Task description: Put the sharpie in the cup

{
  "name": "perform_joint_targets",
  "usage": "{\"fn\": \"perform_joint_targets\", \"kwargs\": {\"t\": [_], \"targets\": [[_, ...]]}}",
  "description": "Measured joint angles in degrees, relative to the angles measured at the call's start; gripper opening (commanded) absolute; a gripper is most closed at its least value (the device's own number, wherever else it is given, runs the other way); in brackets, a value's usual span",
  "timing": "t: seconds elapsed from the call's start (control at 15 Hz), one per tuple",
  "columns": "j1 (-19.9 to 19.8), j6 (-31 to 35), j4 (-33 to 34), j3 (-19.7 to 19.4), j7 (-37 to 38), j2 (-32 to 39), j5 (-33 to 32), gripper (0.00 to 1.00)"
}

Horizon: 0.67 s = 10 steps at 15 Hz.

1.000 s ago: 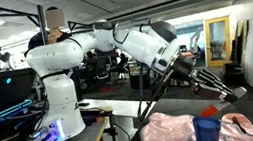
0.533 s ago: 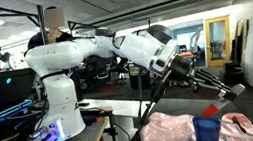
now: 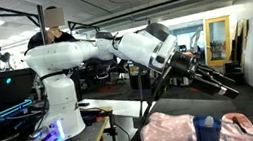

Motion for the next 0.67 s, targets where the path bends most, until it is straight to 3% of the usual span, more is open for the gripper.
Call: {"fn": "perform_joint_targets", "kwargs": {"t": [0.27, 0.67], "targets": [[-0.35, -2.11, -0.24, -1.64, 4.82, 0.04, -4.16, 1.0], [-2.53, -9.36, -0.1, -5.18, 17.78, 0.95, -22.96, 1.0]]}}
